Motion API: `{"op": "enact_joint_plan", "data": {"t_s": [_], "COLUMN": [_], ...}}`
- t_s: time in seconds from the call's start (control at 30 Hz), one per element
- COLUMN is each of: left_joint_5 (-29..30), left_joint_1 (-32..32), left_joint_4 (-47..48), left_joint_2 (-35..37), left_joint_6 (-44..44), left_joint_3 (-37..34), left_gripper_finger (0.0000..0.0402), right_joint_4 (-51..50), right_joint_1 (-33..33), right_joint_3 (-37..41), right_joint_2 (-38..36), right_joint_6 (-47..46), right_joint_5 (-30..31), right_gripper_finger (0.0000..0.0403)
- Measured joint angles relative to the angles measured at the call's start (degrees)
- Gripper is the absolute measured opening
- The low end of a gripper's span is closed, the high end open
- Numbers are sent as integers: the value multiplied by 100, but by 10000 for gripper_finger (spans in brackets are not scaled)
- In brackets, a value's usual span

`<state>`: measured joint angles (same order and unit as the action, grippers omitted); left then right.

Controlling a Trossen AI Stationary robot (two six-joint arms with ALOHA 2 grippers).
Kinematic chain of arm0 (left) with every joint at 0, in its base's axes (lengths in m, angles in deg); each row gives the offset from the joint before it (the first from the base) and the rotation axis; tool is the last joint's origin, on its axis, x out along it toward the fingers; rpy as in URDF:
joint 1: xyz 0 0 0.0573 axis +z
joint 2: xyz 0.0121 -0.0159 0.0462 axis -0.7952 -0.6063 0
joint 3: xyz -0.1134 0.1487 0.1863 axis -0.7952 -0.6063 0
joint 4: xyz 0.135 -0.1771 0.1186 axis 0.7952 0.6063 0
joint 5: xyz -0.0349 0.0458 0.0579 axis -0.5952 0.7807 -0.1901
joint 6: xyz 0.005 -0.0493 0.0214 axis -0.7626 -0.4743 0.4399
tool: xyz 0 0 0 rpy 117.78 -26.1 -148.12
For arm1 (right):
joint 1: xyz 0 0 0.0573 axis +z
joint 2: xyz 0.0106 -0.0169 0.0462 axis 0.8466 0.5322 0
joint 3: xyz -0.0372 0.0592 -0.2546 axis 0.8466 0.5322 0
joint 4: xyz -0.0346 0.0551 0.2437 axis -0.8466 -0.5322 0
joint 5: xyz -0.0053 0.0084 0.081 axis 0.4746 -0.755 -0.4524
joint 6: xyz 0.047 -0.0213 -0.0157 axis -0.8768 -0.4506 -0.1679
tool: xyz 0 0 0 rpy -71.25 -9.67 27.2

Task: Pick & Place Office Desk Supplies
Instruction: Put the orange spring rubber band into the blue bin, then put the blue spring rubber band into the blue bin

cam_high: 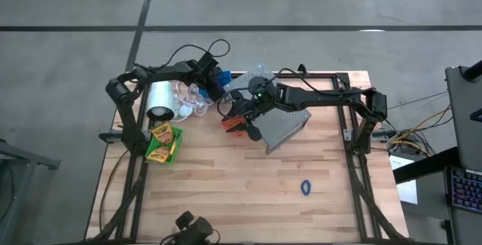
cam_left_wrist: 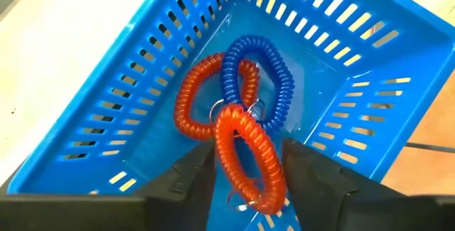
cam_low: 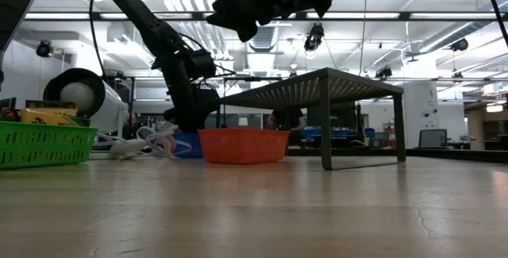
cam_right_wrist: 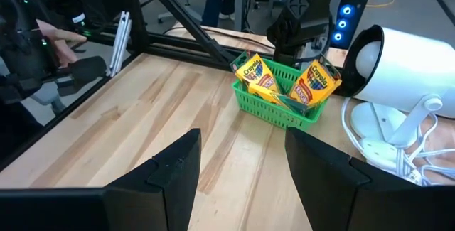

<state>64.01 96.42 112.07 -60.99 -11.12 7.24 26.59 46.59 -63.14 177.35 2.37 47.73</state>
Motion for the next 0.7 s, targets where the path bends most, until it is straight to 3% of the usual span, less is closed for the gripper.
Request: {"op": "enact_joint_plan", "data": {"t_s": [0.27,0.53,0.7], "left_joint_5": [-1,1,3], "left_joint_1": [2,2,2], "left_joint_4": [2,86,589], "left_joint_2": [0,7,10], "left_joint_6": [-2,0,-4], "left_joint_3": [0,114,547], "left_gripper_finger": [197,191,181], "right_joint_4": [4,0,-160], "right_joint_1": [-1,-1,-1], "right_joint_3": [0,0,2], "right_joint_2": [0,0,0], "right_joint_6": [4,16,24], "right_joint_5": [0,0,2], "right_gripper_finger": [201,201,201]}}
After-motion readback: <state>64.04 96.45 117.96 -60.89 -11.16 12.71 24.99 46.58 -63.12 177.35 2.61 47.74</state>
